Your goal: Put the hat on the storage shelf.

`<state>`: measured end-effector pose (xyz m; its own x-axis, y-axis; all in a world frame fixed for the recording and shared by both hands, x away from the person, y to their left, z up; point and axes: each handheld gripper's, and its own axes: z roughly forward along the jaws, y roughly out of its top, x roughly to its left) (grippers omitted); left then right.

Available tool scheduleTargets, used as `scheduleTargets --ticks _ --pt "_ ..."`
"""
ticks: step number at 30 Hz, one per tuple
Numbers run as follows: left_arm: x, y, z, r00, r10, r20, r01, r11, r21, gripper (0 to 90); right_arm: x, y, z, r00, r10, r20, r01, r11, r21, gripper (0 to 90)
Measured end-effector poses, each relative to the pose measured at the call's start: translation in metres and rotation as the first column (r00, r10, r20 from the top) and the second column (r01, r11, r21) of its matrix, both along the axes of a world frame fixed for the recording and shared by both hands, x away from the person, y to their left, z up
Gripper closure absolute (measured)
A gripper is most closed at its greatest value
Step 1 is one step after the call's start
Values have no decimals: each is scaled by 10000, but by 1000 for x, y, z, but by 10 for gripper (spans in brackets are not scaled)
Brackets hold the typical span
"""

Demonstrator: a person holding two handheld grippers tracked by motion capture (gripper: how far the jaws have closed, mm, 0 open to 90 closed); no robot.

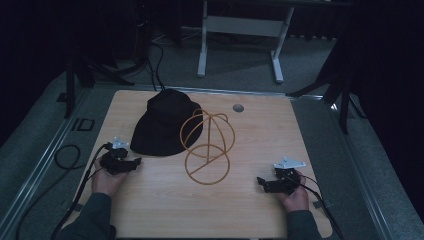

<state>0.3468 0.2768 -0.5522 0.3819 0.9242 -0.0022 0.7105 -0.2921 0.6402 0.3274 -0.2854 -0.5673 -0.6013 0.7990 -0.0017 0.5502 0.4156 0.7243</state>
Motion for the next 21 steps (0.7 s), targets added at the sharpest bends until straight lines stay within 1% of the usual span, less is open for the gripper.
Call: scheduleTargets --ticks 2,3,4,6,11,14,16,21 --pt "-1 2 2 9999 -15 -151 15 10000 -6 472 0 0 0 10000 0 1 0 10000 0 109" --pt "-2 3 4 9997 -32 -231 30 10000 -79 489 0 0 0 10000 2 3 -2 10000 0 109" --pt "-4 3 7 9996 -93 -276 91 9999 -86 514 0 0 0 10000 0 0 0 10000 1 109" --pt "-5 4 9 9994 -177 -305 175 9998 -51 520 0 0 0 10000 5 2 -5 10000 0 110" --pt "-7 1 24 9972 -583 -464 596 9978 274 562 0 0 0 10000 5 1 -5 10000 -1 110" --pt "-8 0 30 9956 -810 -460 822 9963 233 580 0 0 0 10000 1 -2 -1 10000 -1 110" --pt "-8 -1 34 9942 -968 -475 986 9945 360 582 0 0 0 10000 1 -3 -1 10000 -1 110" --pt "-5 1 43 9925 -1151 -415 1165 9926 335 596 0 0 0 10000 3 1 -3 10000 0 110"
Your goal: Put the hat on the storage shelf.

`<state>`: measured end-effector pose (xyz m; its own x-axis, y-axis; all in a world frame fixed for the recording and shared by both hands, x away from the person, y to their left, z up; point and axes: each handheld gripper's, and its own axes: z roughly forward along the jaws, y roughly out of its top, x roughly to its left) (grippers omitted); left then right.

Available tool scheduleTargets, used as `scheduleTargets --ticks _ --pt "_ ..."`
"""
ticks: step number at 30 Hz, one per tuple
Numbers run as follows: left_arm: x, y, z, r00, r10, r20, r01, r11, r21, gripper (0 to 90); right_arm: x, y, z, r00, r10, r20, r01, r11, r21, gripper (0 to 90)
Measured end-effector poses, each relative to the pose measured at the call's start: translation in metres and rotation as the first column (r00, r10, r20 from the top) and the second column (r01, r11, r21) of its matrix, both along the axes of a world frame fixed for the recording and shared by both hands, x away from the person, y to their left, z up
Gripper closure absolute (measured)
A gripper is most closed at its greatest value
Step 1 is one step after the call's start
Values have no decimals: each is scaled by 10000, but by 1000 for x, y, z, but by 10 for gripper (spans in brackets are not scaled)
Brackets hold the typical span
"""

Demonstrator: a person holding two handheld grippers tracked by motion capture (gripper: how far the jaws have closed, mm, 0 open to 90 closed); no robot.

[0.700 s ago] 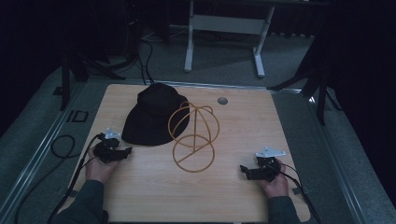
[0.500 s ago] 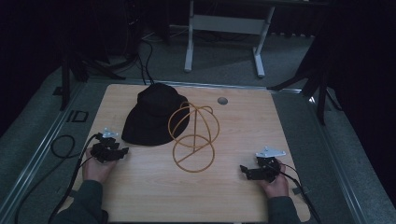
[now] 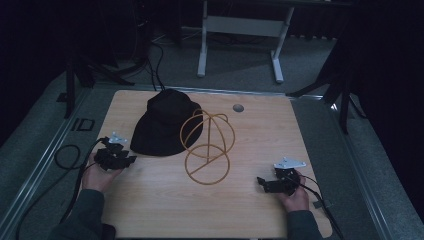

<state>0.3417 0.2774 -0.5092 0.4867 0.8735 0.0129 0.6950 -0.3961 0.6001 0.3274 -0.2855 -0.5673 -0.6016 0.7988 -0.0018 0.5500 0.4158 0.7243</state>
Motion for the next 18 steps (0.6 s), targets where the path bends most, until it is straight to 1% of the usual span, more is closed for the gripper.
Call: scheduleTargets --ticks 9,13,18 --pt "10 1 14 9984 -506 236 509 9986 -131 601 0 0 0 10000 -6 -4 6 10000 2 110" --pt "15 1 22 9976 -615 326 622 9978 -214 600 0 0 0 10000 -2 2 2 10000 0 110" --pt "22 2 31 9964 -767 370 775 9968 -207 600 0 0 0 10000 -3 0 3 10000 1 110"
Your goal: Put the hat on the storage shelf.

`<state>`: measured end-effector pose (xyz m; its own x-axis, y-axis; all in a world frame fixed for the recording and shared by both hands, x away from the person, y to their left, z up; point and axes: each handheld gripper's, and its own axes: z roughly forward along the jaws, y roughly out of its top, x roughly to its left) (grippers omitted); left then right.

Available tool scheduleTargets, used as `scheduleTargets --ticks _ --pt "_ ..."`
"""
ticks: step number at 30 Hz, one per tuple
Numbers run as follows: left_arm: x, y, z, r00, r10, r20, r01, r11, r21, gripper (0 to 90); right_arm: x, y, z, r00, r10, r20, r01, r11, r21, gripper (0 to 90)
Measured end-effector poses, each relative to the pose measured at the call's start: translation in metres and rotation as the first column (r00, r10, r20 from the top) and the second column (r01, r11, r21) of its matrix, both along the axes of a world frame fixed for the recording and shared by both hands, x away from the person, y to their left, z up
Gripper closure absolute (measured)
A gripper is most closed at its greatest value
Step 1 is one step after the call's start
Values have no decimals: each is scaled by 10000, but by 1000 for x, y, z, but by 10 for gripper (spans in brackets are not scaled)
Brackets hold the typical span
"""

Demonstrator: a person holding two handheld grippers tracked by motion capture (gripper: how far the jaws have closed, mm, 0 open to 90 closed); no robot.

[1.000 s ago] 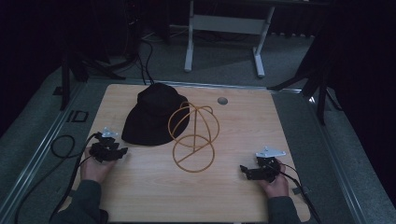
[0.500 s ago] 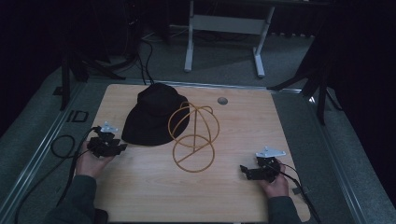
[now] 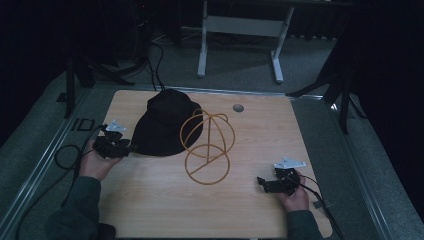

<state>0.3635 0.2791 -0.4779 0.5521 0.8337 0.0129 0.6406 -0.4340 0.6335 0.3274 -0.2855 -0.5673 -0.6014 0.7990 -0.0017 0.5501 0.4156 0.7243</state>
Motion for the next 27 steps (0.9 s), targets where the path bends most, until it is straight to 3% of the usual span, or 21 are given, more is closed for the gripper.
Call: scheduleTargets --ticks 16,27 --pt "22 -9 30 9992 -323 226 320 9994 149 595 0 0 0 10000 -3 -3 3 10000 0 110" --pt "42 -15 39 9996 -289 4 289 9993 251 596 0 0 0 10000 -3 -3 3 10000 0 110"
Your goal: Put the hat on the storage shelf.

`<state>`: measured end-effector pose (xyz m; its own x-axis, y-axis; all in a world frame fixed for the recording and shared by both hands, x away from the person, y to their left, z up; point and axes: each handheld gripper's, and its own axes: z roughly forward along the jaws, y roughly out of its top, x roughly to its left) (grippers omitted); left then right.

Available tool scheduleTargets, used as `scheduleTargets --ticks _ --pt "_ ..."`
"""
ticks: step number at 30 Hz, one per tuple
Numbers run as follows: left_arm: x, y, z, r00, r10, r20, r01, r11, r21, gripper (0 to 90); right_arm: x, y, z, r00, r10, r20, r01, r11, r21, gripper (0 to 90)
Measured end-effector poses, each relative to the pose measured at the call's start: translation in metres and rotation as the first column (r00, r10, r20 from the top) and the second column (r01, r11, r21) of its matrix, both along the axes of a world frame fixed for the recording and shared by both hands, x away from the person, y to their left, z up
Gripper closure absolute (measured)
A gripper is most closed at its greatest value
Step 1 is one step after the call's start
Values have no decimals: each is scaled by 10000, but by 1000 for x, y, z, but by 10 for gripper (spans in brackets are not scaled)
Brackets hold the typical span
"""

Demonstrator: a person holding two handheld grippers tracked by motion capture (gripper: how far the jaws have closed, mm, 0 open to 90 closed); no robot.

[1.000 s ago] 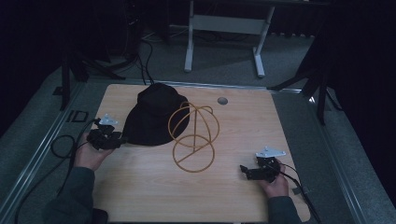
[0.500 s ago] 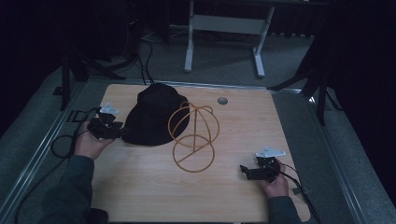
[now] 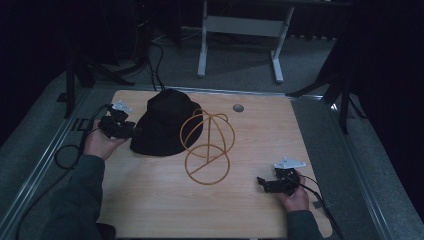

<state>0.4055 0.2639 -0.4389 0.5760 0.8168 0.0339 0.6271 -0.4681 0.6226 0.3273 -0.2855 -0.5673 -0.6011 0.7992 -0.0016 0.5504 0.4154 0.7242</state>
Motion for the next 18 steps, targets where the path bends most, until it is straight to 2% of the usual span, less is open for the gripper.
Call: scheduleTargets --ticks 6,13,15,17,18 --pt "13 -6 3 9998 -50 -177 52 10000 82 597 0 0 0 10000 6 3 -6 10000 -2 110" --pt "30 -12 7 9971 -279 -703 281 9996 21 595 0 0 0 10000 2 1 -2 10000 -1 110" --pt "34 -17 8 9964 -360 -764 377 9991 216 593 0 0 0 10000 4 3 -4 10000 -4 110" --pt "36 -19 8 9955 -419 -847 441 9987 239 593 0 0 0 10000 3 3 -3 10000 -2 110" --pt "40 -22 9 9949 -462 -899 503 9978 439 593 0 0 0 10000 2 1 -2 10000 -2 110"
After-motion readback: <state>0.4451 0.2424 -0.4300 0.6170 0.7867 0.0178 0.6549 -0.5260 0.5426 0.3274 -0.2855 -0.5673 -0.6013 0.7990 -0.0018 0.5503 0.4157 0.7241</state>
